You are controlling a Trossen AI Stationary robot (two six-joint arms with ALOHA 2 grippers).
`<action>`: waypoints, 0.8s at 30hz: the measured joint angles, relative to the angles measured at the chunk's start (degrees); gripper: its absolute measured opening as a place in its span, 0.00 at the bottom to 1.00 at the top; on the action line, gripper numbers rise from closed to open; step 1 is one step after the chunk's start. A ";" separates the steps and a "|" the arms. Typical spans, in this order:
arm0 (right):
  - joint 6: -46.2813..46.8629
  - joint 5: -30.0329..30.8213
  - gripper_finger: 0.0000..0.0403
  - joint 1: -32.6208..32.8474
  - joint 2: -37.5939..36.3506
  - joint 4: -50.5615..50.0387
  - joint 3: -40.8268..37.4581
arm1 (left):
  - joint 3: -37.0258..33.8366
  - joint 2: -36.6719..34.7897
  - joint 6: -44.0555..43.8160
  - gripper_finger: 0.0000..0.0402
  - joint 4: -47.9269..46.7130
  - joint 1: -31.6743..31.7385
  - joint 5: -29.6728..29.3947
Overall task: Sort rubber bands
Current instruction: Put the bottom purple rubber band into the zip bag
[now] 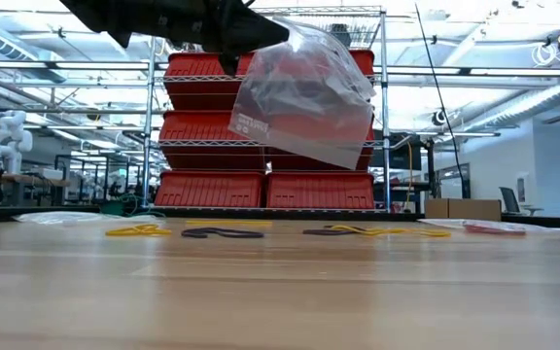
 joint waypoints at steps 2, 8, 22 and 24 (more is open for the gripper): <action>-0.80 -0.15 0.00 -0.68 0.00 0.60 0.11 | 0.00 0.00 -0.14 0.00 0.17 0.00 0.10; -0.74 -1.87 0.00 -1.83 0.42 2.24 0.11 | 0.00 0.00 -0.57 0.00 2.71 0.00 0.07; -1.18 -3.28 0.00 -1.14 0.61 6.66 0.13 | 0.00 0.00 -0.59 0.00 2.60 0.09 -0.97; -1.18 -3.28 0.00 -0.71 0.61 7.29 0.13 | 0.00 0.00 -0.59 0.00 2.60 0.11 -1.30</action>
